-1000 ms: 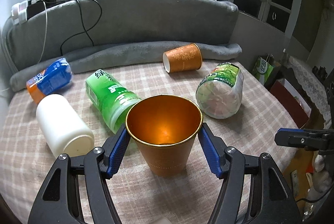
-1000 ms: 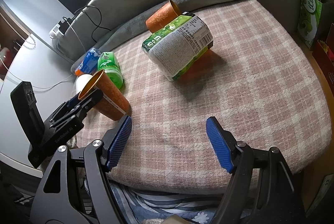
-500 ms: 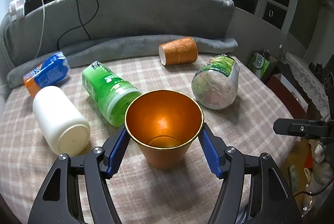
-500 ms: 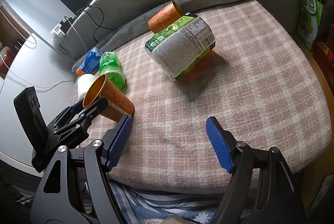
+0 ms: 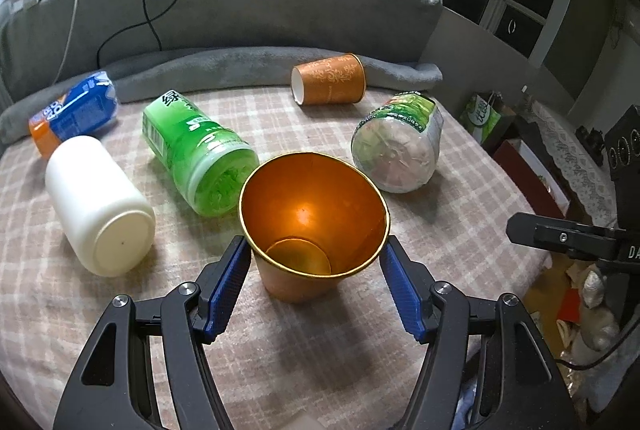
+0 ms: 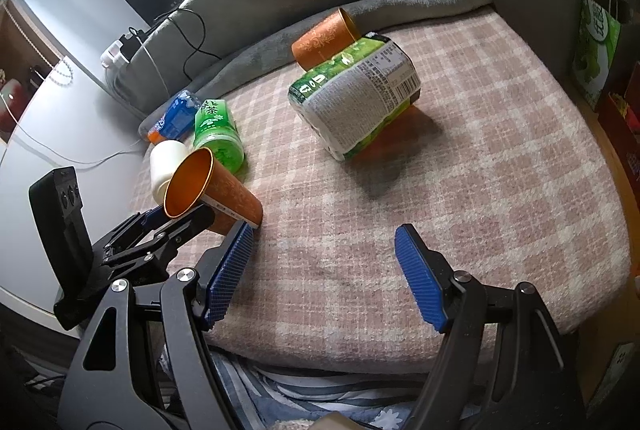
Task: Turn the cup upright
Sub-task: 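Hold the upright orange cup in the left gripper and lower it to the table, then open the left gripper and withdraw it from the standing cup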
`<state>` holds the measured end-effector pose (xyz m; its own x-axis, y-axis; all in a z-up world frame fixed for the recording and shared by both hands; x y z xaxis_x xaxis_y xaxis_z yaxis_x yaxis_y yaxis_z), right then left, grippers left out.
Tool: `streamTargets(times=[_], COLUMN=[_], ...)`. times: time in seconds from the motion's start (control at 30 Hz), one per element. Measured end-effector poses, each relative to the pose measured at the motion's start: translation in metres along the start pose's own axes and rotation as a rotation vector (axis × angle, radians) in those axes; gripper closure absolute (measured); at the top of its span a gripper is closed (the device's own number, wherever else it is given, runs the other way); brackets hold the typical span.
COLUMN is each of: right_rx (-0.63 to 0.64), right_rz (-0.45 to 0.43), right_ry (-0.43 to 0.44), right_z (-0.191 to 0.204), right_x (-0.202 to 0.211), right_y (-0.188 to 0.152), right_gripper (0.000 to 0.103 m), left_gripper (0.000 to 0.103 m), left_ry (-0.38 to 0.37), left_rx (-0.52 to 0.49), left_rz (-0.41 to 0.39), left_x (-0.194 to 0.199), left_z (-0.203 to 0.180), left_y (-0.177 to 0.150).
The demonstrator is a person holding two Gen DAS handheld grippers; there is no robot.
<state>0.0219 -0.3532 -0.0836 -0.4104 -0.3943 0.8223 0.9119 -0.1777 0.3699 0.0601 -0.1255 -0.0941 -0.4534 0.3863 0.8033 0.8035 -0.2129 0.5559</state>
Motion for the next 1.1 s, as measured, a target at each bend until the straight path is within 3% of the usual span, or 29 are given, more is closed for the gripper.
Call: streamTargets(times=[0.53, 0.67, 0.87, 0.93, 1.1], right_rx=[0.113, 0.13, 0.175, 0.185, 0.206], right_rz=[-0.086, -0.118, -0.2, -0.23, -0.304], right_ry=[-0.093, -0.12, -0.164, -0.176, -0.213], right_z=[0.029, 0.037, 0.05, 0.054, 0.064], right_x=[0.007, 0.011, 0.02, 0.023, 0.031], right_y=[0.003, 0.005, 0.007, 0.007, 0.007], right_gripper=[0.027, 0.017, 0.016, 0.009, 0.008], left_gripper=[0.03, 0.027, 0.026, 0.025, 0.023], left_ry=[-0.005, 0.029, 0.099, 0.124, 0.222], left_rx=[0.018, 0.013, 0.035, 0.048, 0.072], left_rz=[-0.035, -0.087, -0.176, -0.204, -0.314], left_x=[0.028, 0.042, 0.064, 0.071, 0.095], left_z=[0.01, 0.011, 0.019, 0.023, 0.03], left_y=[-0.006, -0.006, -0.007, -0.008, -0.01])
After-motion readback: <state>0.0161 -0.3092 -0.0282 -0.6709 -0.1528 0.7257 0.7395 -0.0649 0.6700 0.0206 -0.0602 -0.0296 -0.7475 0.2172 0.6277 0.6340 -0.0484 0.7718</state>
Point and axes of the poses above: each gripper's, at about its wrist camera, not at the fingertips, and x roughly against the way its jaws point, z to its left, y to its top, the point moved 1 cm from there along -x, roughly the way its jaws point, and after that the axes turned 7 degrees about z, right-handed, at the moved point
